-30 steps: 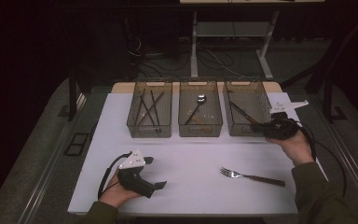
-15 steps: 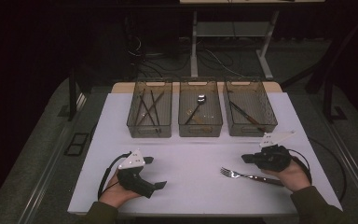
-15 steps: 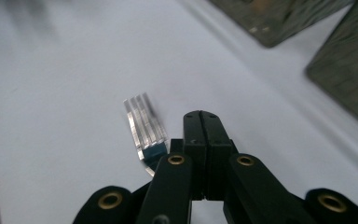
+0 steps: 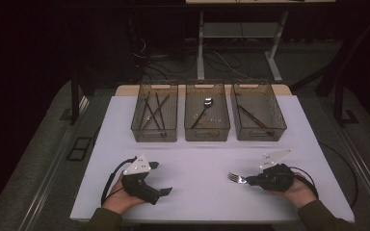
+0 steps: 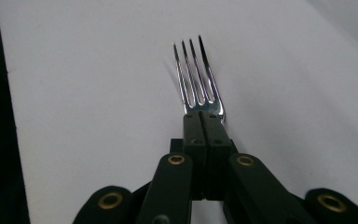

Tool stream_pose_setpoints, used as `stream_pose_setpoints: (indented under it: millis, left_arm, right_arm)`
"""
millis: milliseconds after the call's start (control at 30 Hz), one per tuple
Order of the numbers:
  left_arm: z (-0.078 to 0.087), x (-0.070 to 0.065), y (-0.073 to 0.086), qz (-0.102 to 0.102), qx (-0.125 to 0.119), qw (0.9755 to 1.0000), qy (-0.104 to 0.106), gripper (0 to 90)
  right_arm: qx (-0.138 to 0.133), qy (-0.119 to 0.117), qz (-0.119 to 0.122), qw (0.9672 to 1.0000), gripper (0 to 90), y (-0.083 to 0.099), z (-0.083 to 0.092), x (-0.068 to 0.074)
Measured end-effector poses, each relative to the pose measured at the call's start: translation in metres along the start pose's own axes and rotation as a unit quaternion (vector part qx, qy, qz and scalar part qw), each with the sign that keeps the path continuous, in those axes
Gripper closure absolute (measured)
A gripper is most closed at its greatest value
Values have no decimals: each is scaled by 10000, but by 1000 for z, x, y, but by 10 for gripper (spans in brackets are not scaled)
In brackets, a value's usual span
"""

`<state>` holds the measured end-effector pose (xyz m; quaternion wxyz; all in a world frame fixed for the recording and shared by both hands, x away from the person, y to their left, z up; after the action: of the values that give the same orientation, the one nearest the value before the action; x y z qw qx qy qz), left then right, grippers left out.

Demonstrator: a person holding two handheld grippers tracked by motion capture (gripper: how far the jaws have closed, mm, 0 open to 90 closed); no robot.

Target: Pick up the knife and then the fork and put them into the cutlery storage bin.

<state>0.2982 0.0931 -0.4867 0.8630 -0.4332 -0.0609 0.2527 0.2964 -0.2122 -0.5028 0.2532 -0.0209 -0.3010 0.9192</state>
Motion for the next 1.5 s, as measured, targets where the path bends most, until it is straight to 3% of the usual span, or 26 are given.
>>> stream_pose_setpoints:
  millis: [233, 500, 767, 967, 1133, 1233, 1300, 1400, 1500]
  left_arm:
    - [0, 0, 0, 1, 2, 10000, 3, 0]
    - [-1, 0, 0, -3, 1, 10000, 1, 0]
    - [0, 1, 0, -2, 2, 10000, -4, 0]
    - [-1, 1, 0, 9, 2, 10000, -8, 0]
    - [-1, 1, -1, 1, 2, 10000, -8, 0]
    - [-1, 2, -1, 1, -1, 10000, -5, 0]
    - [-1, 1, -1, -3, 2, 10000, -3, 0]
    - [-1, 1, -1, -7, -4, 10000, 3, 0]
    - [-1, 1, -1, -18, 6, 10000, 4, 0]
  right_arm:
    - [204, 26, 67, 9998, 898, 4, -8, -2]
    - [163, 59, 118, 9998, 898, 2, -11, -3]
    - [104, 284, 156, 9994, 899, -4, -14, -10]
    - [49, 477, 90, 9988, 899, -7, -15, -22]
    - [-87, 442, -68, 9990, 899, -9, -16, -32]
    - [-243, 358, -186, 9989, 897, -11, -10, -32]
    - [-327, 280, -278, 9987, 835, -13, -2, -31]
    - [-248, 283, -376, 9986, 764, -11, 10, -33]
    - [-87, 447, -421, 9981, 720, -5, 19, -40]
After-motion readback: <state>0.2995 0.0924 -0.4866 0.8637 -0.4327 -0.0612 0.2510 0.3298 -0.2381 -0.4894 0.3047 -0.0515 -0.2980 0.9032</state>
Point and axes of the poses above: each handheld gripper's, and its own axes: z roughly backward along the jaws, y roughly out of its underside, x roughly to its left, the point moved 9 cm from there along -z, roughly forward along the jaws, and after that the axes turned 5 degrees about x, right-handed, at the moved point
